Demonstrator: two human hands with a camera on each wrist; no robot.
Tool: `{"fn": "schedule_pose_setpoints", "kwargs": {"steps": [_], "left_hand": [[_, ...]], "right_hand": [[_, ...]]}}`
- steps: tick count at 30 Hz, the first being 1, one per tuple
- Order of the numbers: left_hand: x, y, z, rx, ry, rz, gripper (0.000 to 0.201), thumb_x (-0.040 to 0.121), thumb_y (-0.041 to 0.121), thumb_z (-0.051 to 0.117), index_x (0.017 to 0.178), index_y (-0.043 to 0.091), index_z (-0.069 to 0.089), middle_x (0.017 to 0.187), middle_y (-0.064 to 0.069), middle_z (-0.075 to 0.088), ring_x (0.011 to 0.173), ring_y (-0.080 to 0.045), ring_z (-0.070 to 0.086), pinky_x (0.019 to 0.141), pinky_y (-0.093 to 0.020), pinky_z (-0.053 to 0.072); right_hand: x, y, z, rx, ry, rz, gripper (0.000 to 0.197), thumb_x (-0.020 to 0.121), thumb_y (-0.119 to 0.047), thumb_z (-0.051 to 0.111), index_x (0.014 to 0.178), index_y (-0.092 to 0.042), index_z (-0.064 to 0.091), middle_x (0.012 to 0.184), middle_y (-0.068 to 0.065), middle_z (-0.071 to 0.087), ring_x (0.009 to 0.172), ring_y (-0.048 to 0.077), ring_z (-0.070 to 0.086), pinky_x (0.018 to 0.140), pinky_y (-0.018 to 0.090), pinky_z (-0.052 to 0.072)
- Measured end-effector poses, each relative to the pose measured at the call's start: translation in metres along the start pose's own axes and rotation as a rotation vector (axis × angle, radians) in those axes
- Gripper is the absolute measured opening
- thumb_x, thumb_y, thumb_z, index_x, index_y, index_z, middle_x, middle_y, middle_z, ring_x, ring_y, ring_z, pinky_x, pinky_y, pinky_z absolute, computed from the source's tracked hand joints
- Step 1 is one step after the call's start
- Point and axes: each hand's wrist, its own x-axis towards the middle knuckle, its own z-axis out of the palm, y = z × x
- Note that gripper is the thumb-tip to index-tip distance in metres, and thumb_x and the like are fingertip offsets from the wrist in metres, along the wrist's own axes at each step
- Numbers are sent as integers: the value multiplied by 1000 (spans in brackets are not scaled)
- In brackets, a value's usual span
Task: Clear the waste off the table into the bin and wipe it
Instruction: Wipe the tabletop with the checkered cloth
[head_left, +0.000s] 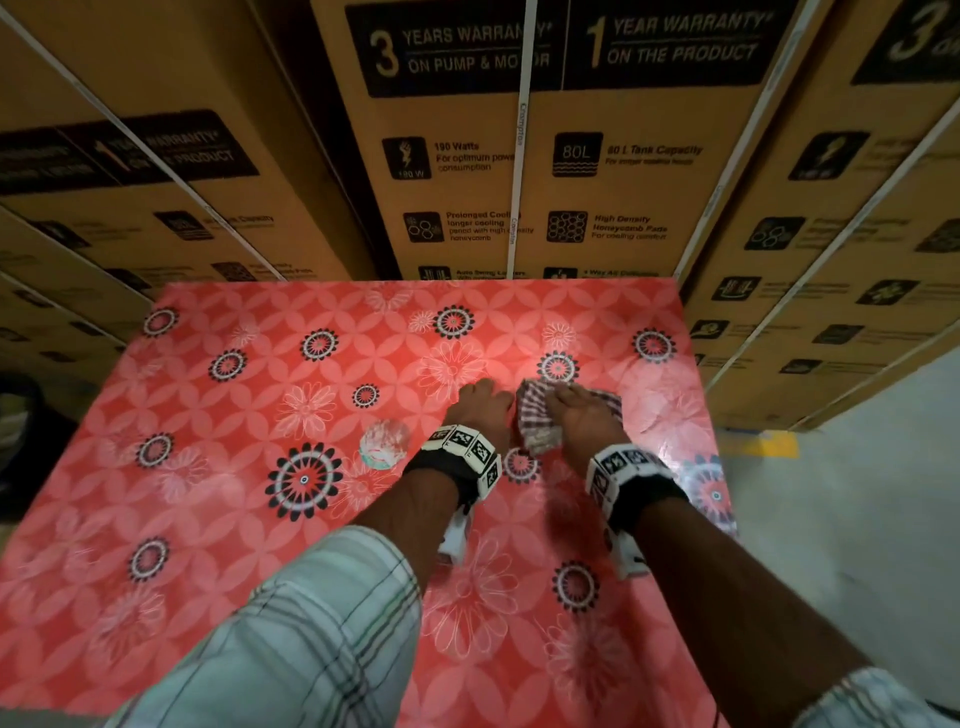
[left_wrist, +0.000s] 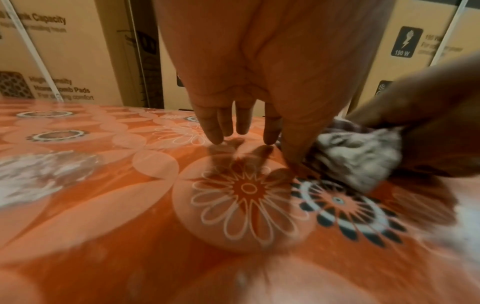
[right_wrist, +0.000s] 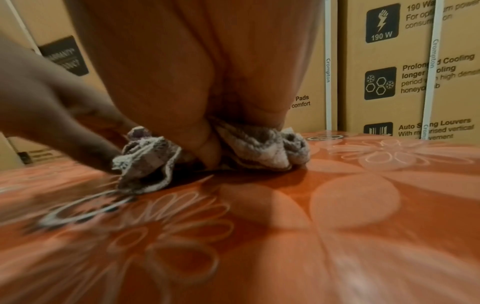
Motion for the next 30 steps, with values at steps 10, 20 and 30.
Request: {"fn": "schedule_pose_setpoints", "kwargs": {"steps": [10, 20, 30], "left_hand": [[37, -9, -9, 90, 35, 47, 50, 91, 14, 52, 140, 21, 45, 148, -9, 39, 122, -37, 43, 97, -46, 47], [71, 5, -27, 48, -66, -111, 55, 94, 45, 49, 143, 23, 37, 160, -5, 17, 139, -37, 24, 105, -55, 34], [84, -8, -18, 144, -2, -78, 74, 90, 40, 59, 149, 26, 17, 154, -3, 26, 132, -34, 32, 95, -54, 43]], "right_hand": [[75, 24, -15, 26, 8, -14, 63, 89, -14, 52, 147, -9, 28, 154, 11, 26, 141, 28, 23, 116, 36, 21], [66, 27, -19, 17, 0, -8, 67, 83, -10, 55, 145, -9, 30, 153, 10, 27, 141, 28, 23, 115, 36, 22], [157, 41, -57, 18, -26, 59, 73, 79, 6, 51, 145, -12, 27, 150, 10, 29, 136, 32, 28, 112, 46, 30]]}}
